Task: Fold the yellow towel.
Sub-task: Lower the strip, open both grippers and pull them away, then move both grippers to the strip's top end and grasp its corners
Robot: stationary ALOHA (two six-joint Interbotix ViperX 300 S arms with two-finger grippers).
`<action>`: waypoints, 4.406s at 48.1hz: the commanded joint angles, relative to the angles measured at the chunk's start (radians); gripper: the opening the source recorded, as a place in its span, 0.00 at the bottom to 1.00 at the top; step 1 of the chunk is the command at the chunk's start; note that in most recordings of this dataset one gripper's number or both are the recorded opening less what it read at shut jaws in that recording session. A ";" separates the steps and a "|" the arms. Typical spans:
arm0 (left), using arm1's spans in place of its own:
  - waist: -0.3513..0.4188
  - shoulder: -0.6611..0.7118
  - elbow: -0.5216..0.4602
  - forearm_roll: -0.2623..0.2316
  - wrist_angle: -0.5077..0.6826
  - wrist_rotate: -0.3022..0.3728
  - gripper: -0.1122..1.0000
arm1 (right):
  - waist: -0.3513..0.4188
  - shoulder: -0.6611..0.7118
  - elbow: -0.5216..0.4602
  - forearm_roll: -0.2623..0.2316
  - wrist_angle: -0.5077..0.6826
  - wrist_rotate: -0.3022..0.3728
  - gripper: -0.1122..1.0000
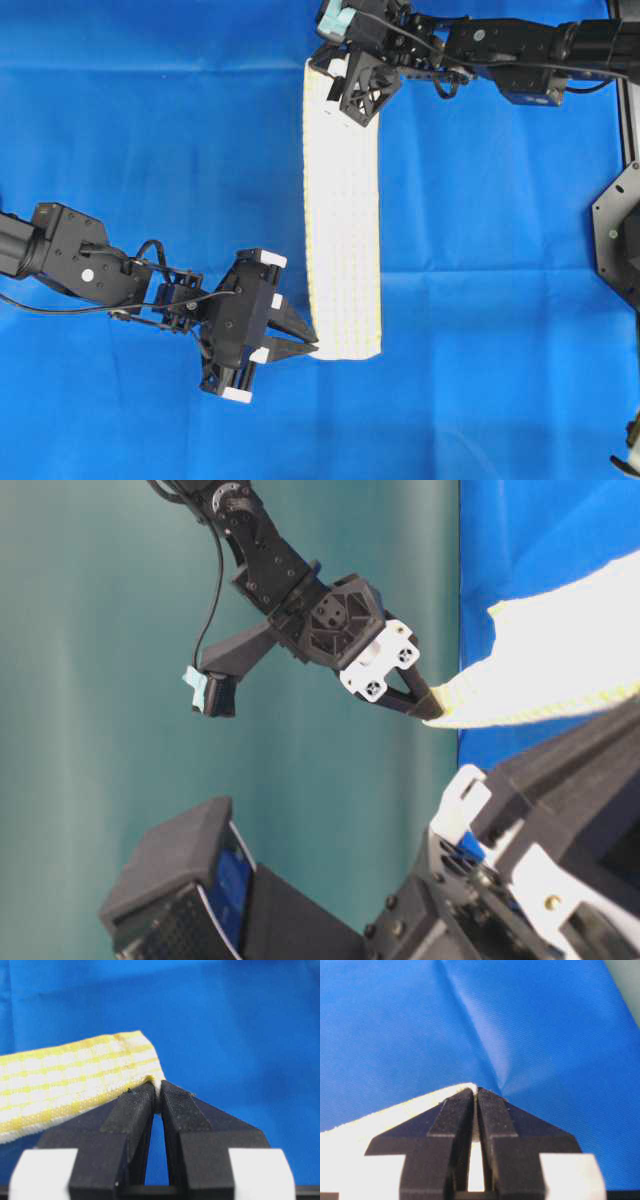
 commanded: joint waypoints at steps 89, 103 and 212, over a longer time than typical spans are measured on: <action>0.367 -0.535 0.218 -0.002 0.256 0.012 0.79 | 0.117 -0.538 0.437 -0.008 -0.213 -0.008 0.74; 0.440 -0.476 0.193 0.005 0.229 0.014 0.79 | 0.072 -0.488 0.411 -0.008 -0.206 -0.008 0.74; 0.773 0.028 -0.025 0.009 0.029 0.109 0.15 | -0.130 -0.031 0.207 0.140 -0.232 -0.006 0.15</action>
